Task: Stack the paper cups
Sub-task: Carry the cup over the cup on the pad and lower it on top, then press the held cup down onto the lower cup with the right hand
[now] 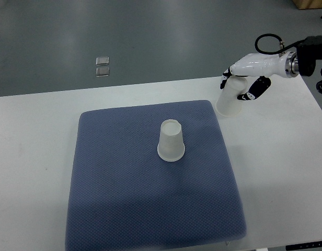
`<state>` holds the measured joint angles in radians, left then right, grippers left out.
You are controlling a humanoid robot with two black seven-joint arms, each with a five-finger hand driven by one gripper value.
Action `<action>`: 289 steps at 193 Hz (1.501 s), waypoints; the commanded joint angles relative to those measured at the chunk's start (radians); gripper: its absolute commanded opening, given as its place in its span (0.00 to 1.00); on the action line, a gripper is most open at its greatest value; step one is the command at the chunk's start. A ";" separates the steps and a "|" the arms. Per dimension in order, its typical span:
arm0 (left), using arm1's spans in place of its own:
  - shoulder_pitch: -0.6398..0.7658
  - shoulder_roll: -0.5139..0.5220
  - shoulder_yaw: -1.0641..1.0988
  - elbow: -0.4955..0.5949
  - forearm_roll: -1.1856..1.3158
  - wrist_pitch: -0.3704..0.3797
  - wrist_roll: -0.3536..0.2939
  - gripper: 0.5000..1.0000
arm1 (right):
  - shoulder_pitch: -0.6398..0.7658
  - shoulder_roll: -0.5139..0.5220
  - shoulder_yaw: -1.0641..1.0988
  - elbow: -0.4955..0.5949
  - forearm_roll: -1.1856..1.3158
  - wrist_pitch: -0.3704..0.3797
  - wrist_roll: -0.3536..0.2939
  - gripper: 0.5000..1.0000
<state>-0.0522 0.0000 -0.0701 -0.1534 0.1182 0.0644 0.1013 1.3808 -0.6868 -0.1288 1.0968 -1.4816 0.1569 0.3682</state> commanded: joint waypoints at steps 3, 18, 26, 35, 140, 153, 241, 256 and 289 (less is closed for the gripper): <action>0.000 0.000 0.000 0.000 0.000 0.000 0.000 1.00 | 0.054 0.007 0.000 0.032 0.023 0.032 0.000 0.27; 0.000 0.000 0.000 0.000 0.000 0.000 0.000 1.00 | 0.090 0.012 0.000 0.046 0.024 0.058 0.001 0.28; 0.000 0.000 0.001 0.000 0.000 0.000 0.000 1.00 | 0.109 0.013 0.000 0.054 0.029 0.075 0.001 0.28; 0.000 0.000 0.000 0.000 0.000 0.000 0.000 1.00 | 0.127 0.015 0.000 0.066 0.037 0.095 0.003 0.28; 0.000 0.000 0.001 0.000 0.000 0.000 0.000 1.00 | 0.156 0.130 0.000 0.107 0.127 0.148 0.012 0.28; 0.000 0.000 0.000 0.000 0.000 0.000 0.000 1.00 | 0.165 0.133 0.000 0.109 0.127 0.161 0.012 0.28; 0.000 0.000 0.001 0.000 0.000 0.000 0.000 1.00 | 0.155 0.155 -0.002 0.109 0.127 0.170 0.011 0.28; 0.000 0.000 0.001 0.000 0.000 0.000 0.000 1.00 | 0.155 0.153 -0.002 0.109 0.127 0.171 0.011 0.29; 0.000 0.000 0.000 0.000 0.000 0.000 0.000 1.00 | 0.149 0.155 -0.002 0.110 0.127 0.174 0.011 0.29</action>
<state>-0.0521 0.0000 -0.0697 -0.1534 0.1181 0.0644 0.1012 1.5330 -0.5325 -0.1304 1.2062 -1.3544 0.3293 0.3789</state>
